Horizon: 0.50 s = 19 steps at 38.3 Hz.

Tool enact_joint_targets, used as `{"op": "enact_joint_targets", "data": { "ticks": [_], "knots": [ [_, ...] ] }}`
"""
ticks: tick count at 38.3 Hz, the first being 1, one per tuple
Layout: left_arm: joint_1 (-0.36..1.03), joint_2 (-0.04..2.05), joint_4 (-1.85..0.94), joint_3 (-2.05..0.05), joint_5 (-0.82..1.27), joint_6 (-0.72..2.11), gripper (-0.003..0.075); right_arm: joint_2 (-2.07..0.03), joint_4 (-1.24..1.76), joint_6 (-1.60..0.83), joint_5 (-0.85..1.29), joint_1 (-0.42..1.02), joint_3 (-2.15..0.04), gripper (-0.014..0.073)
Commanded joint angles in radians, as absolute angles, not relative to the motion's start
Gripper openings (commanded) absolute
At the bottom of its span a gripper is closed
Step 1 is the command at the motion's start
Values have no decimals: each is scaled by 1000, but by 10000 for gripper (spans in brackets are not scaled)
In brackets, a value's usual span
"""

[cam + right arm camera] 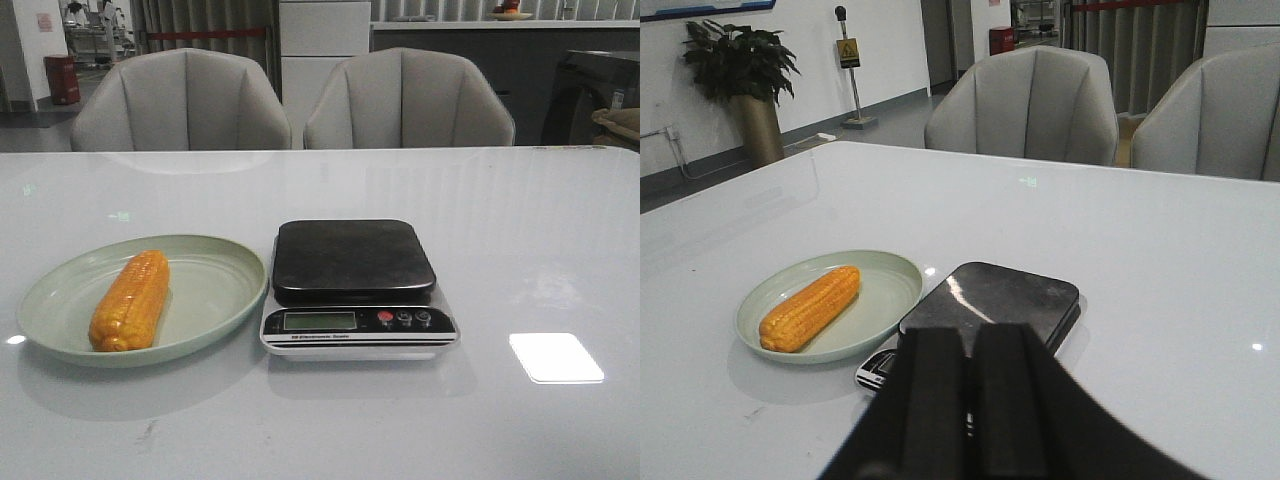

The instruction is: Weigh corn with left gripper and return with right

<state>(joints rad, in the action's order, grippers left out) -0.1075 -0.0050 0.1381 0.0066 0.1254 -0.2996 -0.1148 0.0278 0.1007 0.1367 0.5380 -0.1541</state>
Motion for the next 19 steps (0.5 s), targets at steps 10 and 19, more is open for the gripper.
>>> {"op": "enact_joint_targets", "data": {
  "ticks": [10,19],
  "knots": [
    [49,-28,181,39,46,-278,144,-123,16,92,57,533,-180,165],
    [90,-28,176,39,44,-278,144,-123,16,92,57,533,-180,165]
  ]
}}
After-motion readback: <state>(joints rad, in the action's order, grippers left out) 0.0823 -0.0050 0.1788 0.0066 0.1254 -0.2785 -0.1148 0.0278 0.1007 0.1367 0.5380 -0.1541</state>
